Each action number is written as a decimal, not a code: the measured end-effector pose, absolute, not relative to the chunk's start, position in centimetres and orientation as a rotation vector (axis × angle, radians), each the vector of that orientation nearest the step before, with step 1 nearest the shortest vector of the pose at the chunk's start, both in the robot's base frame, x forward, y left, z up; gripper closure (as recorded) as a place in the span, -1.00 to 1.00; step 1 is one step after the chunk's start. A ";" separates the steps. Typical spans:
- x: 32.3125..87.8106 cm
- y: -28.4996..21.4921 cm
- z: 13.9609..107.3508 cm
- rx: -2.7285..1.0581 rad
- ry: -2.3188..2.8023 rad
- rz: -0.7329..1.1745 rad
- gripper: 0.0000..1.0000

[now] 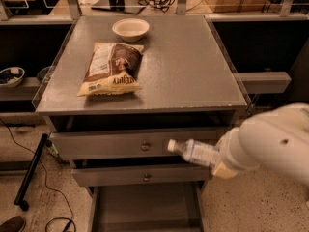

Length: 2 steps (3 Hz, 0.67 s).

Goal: Pick blue plastic bottle from bottom drawer and place on counter

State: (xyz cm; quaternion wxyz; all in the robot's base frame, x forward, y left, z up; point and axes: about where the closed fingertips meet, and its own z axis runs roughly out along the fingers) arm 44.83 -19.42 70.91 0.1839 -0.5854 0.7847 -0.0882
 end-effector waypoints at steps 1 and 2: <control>46.0 -19.8 74.6 -1.663 2.193 -0.313 1.00; 47.6 -20.5 79.0 -1.659 2.169 -0.404 1.00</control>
Offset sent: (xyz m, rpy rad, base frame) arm 0.0491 -0.0199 0.1380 -0.1438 -0.1415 -0.0007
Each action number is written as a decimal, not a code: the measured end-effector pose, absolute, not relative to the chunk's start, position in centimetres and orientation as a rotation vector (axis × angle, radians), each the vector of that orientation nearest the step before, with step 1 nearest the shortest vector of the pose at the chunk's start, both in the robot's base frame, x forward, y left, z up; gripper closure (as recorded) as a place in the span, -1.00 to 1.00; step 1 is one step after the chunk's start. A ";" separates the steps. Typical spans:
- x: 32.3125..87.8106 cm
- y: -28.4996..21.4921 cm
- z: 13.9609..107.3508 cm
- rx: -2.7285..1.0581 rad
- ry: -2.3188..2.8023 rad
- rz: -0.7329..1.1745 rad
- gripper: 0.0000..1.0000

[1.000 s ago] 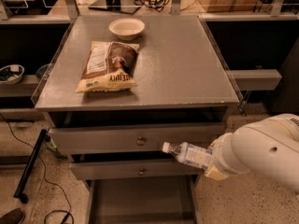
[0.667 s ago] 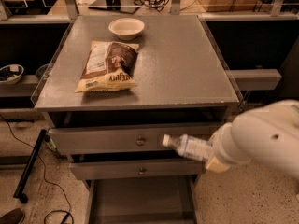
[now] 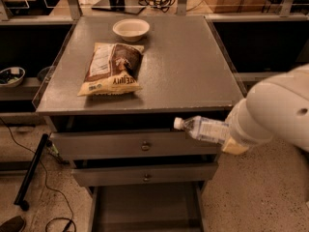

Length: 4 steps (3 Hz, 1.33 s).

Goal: Pick blue plastic bottle from bottom drawer and place on counter

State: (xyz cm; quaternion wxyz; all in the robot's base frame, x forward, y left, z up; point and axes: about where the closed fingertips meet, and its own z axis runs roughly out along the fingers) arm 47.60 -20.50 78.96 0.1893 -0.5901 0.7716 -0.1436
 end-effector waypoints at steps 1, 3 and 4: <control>48.9 -20.9 83.0 -1.646 2.140 -0.485 1.00; 50.5 -20.2 87.3 -1.645 2.085 -0.554 1.00; 51.7 -20.7 88.1 -1.635 2.087 -0.581 1.00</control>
Offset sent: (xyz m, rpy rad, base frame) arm 0.0469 0.0139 0.1369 -0.1040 -0.1821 0.0394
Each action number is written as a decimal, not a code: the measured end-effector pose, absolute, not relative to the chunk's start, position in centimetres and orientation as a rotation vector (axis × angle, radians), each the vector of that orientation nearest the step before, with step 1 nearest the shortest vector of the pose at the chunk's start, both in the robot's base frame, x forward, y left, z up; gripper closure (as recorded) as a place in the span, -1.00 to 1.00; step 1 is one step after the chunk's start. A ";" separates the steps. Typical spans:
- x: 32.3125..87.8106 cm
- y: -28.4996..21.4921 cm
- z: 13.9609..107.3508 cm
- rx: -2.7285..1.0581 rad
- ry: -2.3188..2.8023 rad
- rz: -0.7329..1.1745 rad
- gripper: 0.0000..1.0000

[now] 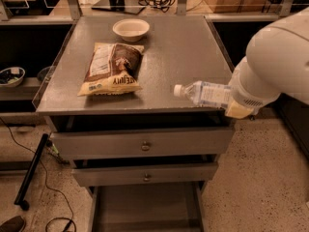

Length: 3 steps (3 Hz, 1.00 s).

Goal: Pick blue plastic bottle from bottom drawer and place on counter

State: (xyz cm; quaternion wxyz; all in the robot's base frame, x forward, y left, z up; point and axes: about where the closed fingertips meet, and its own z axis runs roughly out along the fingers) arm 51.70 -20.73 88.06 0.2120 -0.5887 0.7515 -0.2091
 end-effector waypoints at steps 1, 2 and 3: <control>53.9 -21.1 89.5 -1.634 2.081 -0.617 1.00; 56.2 -20.7 90.0 -1.652 2.059 -0.621 1.00; 58.2 -19.8 89.7 -1.678 2.013 -0.597 1.00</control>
Offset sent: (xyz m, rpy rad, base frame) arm 0.0724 0.0055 0.0300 -0.0334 -0.0338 0.0382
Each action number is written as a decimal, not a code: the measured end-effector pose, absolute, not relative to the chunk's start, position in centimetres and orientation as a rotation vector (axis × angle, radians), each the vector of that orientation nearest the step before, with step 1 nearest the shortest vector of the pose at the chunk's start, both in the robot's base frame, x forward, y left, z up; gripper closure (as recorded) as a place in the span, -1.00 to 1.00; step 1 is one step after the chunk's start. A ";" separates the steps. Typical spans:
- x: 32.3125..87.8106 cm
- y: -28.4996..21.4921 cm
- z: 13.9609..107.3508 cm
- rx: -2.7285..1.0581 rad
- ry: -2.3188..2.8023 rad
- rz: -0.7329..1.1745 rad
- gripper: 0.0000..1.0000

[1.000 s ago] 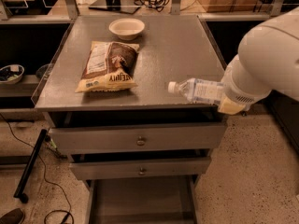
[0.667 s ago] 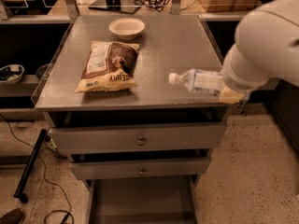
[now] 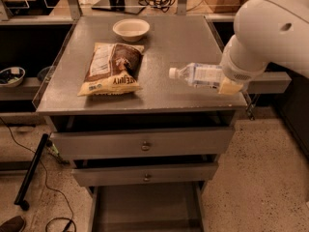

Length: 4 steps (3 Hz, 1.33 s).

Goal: Pick blue plastic bottle from bottom drawer and place on counter

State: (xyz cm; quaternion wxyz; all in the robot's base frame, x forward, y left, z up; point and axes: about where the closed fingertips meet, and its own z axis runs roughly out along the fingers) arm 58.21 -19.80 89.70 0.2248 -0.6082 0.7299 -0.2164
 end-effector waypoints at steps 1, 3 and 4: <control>61.8 -17.0 87.9 -1.725 1.947 -0.488 1.00; 62.2 -17.2 88.2 -1.719 1.937 -0.467 1.00; 63.7 -17.2 88.6 -1.731 1.923 -0.452 1.00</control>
Offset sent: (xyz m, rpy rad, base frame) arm 0.0525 0.0405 -0.0278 0.0892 0.0318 0.1148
